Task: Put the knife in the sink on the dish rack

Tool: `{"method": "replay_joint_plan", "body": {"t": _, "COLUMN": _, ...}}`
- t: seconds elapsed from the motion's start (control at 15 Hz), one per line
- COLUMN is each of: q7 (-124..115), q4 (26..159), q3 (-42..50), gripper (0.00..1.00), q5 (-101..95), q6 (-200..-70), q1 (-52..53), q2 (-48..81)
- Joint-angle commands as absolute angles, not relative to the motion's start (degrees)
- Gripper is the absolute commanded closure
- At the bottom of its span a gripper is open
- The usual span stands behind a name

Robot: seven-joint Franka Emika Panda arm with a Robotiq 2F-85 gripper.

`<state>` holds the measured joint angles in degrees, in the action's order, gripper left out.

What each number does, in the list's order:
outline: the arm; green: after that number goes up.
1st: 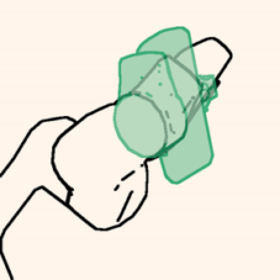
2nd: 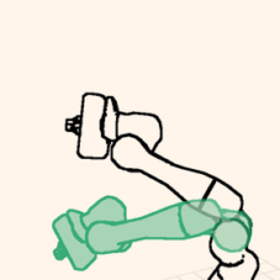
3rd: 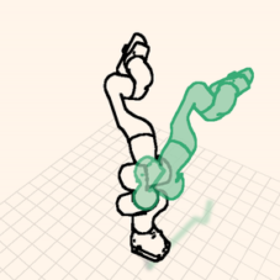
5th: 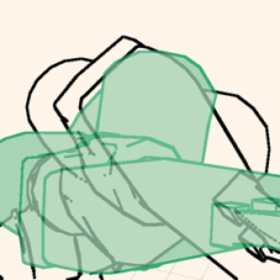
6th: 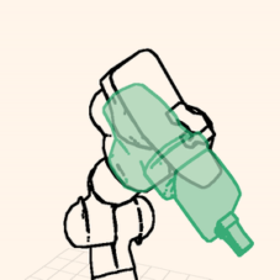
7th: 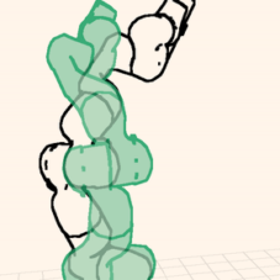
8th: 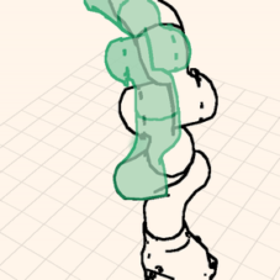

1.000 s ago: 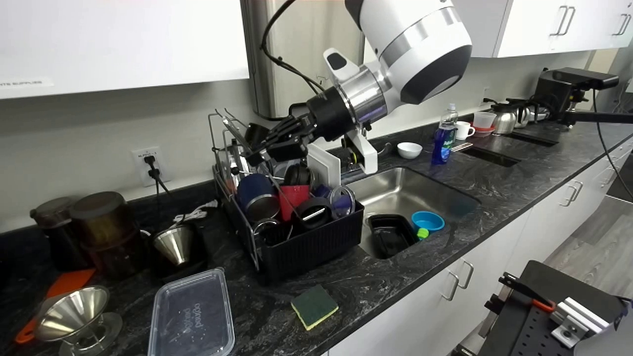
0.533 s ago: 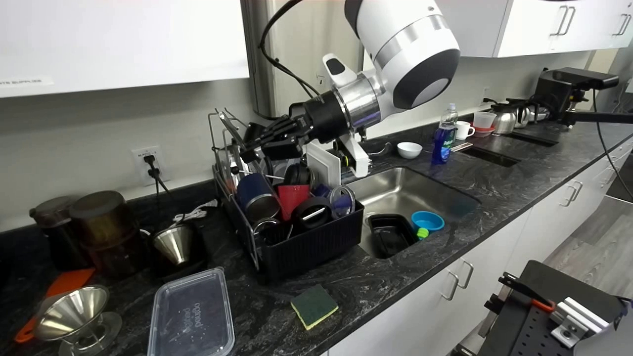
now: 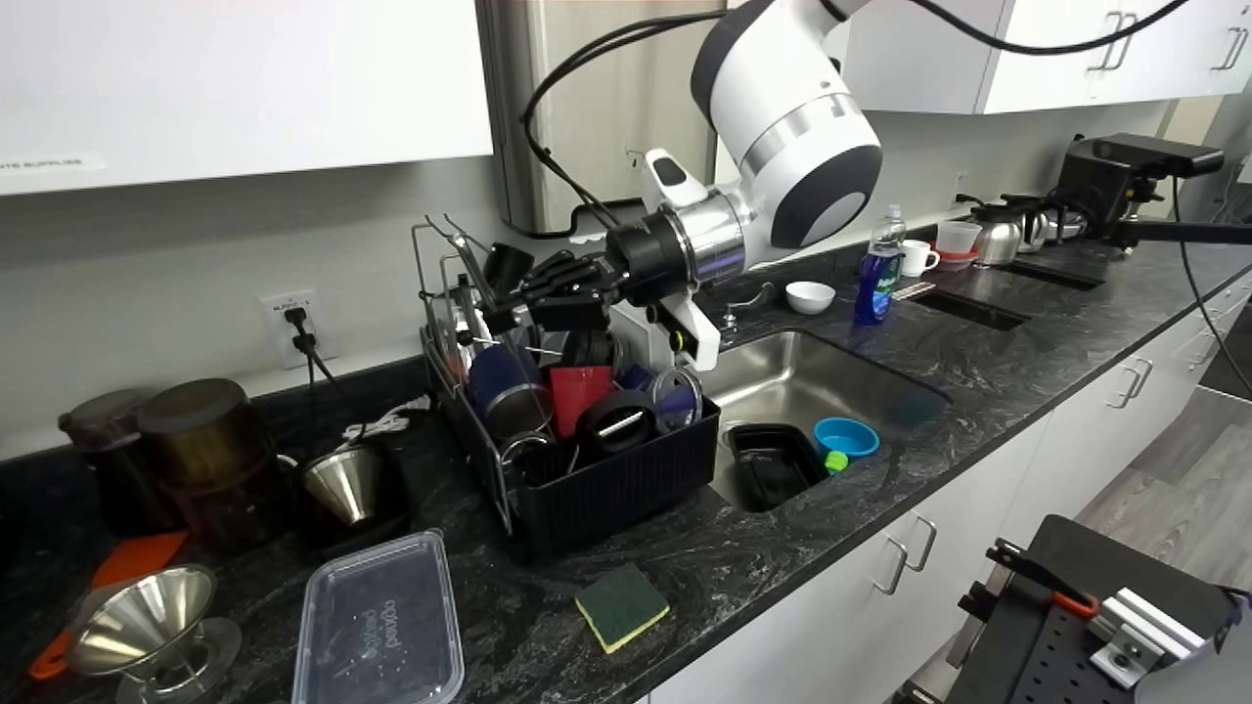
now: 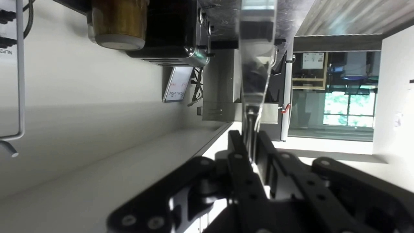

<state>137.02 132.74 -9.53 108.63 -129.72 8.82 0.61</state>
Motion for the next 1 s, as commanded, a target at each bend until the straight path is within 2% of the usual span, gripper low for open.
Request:
{"method": "replay_joint_plan", "body": {"t": 0.0, "q7": 139.1, "q4": 132.4, "q3": -8.5, "gripper": 0.96, "q5": 106.6, "q6": -125.4, "q1": 8.4, "q2": 2.0}}
{"method": "replay_joint_plan", "body": {"t": 0.93, "q7": 144.6, "q4": 132.3, "q3": -8.9, "gripper": 0.96, "q5": 98.1, "q6": -124.2, "q1": 9.6, "q2": 2.2}}
